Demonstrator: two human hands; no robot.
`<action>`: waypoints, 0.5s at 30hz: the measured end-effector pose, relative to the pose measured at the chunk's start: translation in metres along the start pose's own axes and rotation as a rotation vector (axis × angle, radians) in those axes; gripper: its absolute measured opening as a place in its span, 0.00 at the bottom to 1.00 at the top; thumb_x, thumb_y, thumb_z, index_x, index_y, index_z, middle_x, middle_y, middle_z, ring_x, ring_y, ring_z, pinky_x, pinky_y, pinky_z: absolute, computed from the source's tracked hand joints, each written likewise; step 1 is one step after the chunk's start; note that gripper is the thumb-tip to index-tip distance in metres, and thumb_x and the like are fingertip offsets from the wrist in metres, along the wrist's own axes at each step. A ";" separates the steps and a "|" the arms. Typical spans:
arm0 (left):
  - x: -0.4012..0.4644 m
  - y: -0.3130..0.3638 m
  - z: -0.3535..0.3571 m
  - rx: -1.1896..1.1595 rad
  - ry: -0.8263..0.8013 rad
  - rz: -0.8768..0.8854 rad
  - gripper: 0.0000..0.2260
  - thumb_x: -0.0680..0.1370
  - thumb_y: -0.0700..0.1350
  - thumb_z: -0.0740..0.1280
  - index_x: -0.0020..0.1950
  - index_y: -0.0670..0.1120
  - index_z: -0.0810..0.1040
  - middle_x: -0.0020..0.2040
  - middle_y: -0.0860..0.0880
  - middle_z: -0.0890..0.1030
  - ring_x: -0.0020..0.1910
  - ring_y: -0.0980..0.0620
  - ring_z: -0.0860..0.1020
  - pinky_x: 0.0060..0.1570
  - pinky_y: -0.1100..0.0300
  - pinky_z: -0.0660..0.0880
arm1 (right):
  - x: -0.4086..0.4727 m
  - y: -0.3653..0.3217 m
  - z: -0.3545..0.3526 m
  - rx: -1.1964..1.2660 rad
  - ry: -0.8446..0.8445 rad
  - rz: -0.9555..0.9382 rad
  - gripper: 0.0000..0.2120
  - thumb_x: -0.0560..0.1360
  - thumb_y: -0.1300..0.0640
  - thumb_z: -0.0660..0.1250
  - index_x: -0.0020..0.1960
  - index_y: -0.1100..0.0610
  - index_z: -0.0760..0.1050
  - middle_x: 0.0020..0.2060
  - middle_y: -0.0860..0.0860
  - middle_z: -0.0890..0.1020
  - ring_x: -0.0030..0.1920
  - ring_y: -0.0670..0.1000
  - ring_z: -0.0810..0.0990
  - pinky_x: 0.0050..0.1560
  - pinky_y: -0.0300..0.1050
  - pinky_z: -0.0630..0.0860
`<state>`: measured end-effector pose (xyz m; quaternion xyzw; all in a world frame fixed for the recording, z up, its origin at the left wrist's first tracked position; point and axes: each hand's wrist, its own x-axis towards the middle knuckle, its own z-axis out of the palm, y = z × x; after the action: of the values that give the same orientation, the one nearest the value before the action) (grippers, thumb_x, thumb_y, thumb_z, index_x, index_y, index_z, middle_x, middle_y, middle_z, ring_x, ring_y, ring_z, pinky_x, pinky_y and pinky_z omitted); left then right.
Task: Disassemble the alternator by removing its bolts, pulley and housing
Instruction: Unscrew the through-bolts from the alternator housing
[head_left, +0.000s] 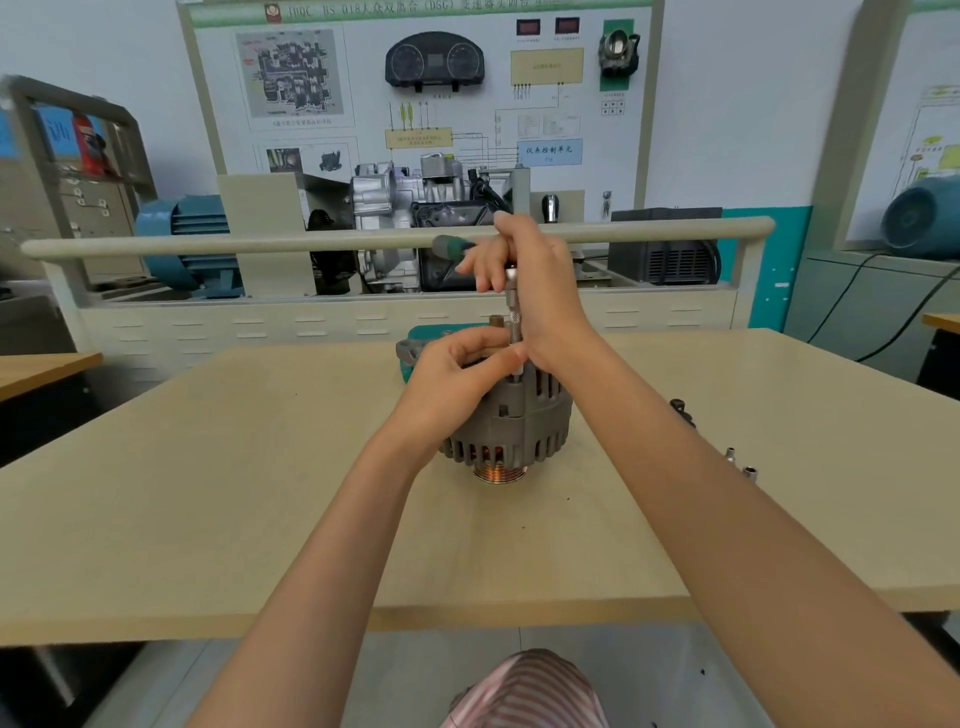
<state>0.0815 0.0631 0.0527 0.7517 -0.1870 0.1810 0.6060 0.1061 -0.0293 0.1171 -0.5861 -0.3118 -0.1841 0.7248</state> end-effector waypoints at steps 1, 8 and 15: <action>-0.001 0.001 0.000 0.003 -0.006 0.005 0.04 0.76 0.45 0.68 0.49 0.52 0.82 0.42 0.55 0.85 0.44 0.60 0.82 0.43 0.69 0.76 | 0.000 0.000 0.000 0.038 0.012 0.003 0.27 0.80 0.62 0.53 0.21 0.57 0.66 0.19 0.49 0.71 0.31 0.46 0.76 0.40 0.30 0.74; 0.001 -0.002 0.003 0.031 0.035 0.049 0.07 0.76 0.40 0.68 0.44 0.52 0.82 0.39 0.54 0.84 0.41 0.58 0.81 0.41 0.66 0.75 | -0.015 0.007 0.000 -0.600 0.233 -0.352 0.22 0.80 0.61 0.57 0.26 0.58 0.64 0.22 0.49 0.66 0.28 0.51 0.67 0.37 0.48 0.67; 0.002 -0.003 0.004 0.043 0.063 0.045 0.08 0.75 0.39 0.67 0.42 0.52 0.81 0.37 0.55 0.84 0.38 0.61 0.81 0.36 0.69 0.74 | -0.015 0.001 0.003 -1.334 0.276 -0.369 0.19 0.81 0.55 0.51 0.43 0.58 0.78 0.34 0.52 0.78 0.39 0.54 0.77 0.51 0.48 0.66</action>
<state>0.0845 0.0592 0.0502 0.7541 -0.1807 0.2224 0.5910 0.0948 -0.0275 0.1064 -0.8143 -0.1321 -0.5284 0.2008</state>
